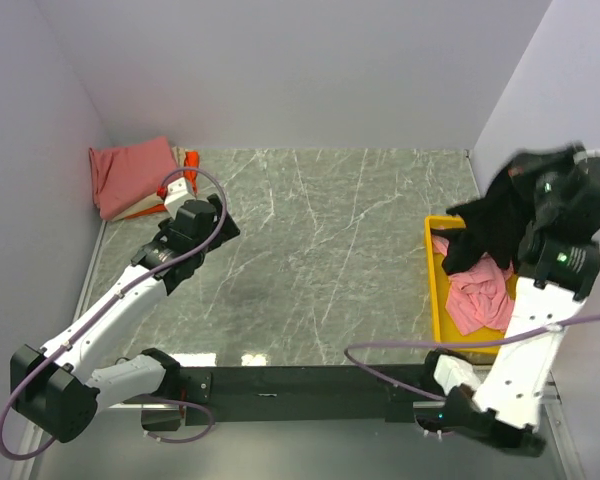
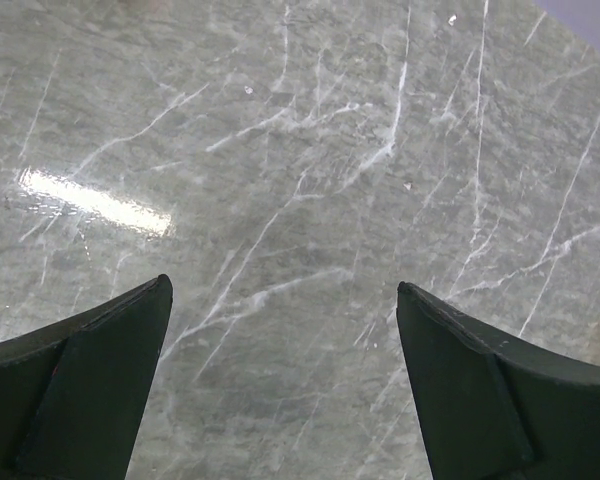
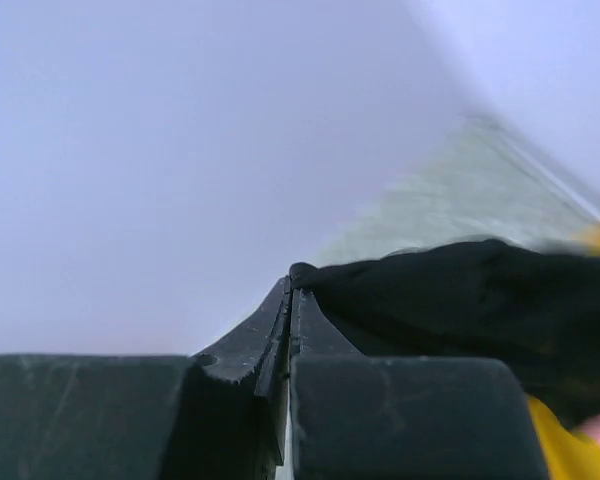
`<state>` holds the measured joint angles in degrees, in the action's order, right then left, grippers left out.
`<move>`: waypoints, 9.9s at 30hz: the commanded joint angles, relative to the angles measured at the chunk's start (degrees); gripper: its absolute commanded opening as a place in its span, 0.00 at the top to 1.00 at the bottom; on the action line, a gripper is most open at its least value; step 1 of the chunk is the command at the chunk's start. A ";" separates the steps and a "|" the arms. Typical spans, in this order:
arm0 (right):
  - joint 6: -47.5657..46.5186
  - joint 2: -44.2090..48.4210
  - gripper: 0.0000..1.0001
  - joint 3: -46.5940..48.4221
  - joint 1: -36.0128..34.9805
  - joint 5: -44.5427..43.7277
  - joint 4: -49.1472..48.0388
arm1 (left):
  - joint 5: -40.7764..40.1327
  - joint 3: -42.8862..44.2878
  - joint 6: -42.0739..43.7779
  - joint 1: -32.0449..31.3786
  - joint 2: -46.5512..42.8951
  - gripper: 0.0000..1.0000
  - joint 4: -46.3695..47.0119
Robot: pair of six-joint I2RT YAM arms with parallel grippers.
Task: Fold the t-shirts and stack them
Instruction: Grab the tshirt from the pile, then move the tshirt to the center of the board, then flatten the tshirt out
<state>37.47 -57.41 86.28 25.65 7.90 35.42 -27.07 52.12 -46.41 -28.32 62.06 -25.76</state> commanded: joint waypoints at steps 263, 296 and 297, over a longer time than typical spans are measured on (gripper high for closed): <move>0.85 -30.93 0.48 -36.53 -46.13 -10.80 -8.79 | 4.22 4.75 -5.62 9.68 13.08 0.99 -12.74; -14.26 7.39 1.00 -9.67 -46.22 -14.68 -6.68 | 1.05 33.98 3.16 9.68 -8.53 1.00 -8.44; -14.88 7.92 1.00 -7.99 -46.30 -14.32 -6.33 | 2.19 35.58 4.65 9.68 -9.41 0.99 -7.91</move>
<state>26.13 -52.64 72.49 -20.27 -6.79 29.61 -25.28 81.58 -47.11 -18.48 56.55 -38.61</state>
